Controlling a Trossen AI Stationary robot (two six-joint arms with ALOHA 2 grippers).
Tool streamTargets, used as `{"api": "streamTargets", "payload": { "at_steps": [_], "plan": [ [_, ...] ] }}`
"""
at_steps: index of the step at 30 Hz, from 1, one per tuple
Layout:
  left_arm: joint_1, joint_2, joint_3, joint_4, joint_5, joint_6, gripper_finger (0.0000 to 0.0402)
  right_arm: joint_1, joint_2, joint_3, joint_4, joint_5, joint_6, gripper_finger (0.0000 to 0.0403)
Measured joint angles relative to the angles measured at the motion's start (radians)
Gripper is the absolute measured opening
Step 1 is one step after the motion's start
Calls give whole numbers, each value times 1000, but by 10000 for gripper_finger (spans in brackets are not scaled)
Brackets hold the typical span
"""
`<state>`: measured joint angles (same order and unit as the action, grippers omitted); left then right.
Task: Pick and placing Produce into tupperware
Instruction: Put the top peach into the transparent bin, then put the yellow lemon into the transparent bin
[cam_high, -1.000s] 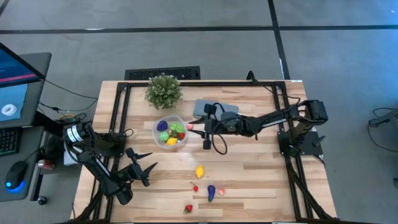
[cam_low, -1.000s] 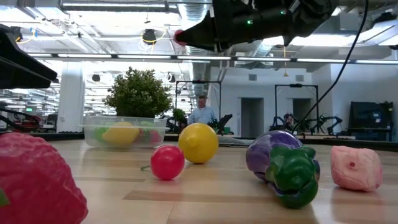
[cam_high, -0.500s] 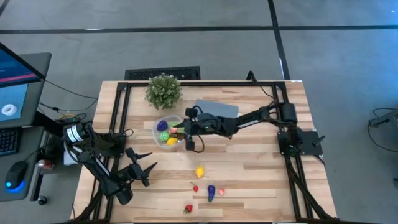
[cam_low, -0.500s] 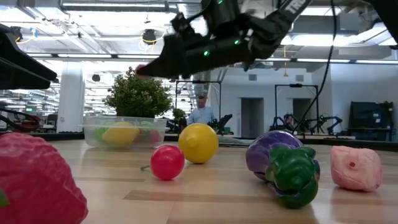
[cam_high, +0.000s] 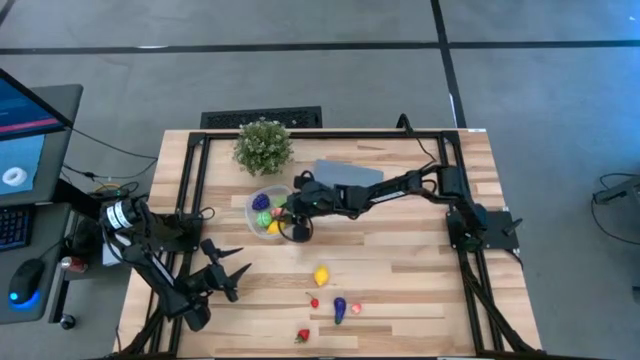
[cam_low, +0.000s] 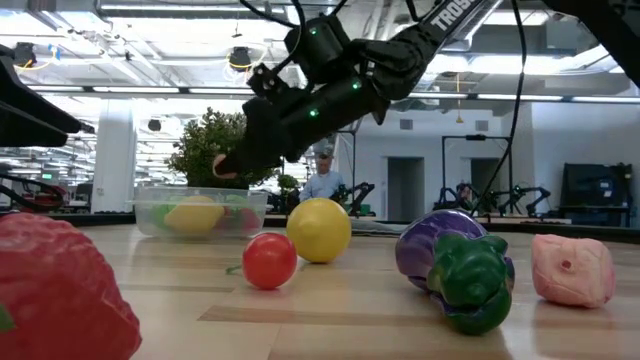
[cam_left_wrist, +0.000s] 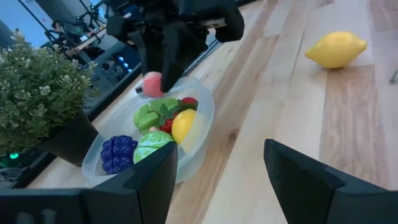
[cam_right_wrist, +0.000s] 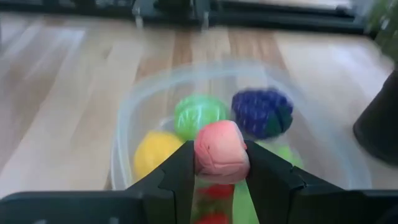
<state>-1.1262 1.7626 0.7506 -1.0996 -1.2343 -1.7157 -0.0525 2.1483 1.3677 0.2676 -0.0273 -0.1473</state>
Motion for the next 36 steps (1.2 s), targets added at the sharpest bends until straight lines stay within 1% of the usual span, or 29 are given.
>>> {"api": "streamTargets", "payload": {
  "at_steps": [8,17,29,32,36],
  "plan": [
    [0,0,0,2,0,-8,231,-4,-9,-2,-78,0,34,160],
    [0,0,0,2,0,-8,231,-6,-9,-1,-87,0,35,179],
    [0,0,0,2,-1,-8,231,-10,-9,-2,-87,0,43,236],
    [0,0,0,2,0,-8,231,-10,-9,-2,-88,0,42,243],
    [0,0,0,3,2,-8,231,1,-16,-2,-92,1,-6,244]
  ]
}}
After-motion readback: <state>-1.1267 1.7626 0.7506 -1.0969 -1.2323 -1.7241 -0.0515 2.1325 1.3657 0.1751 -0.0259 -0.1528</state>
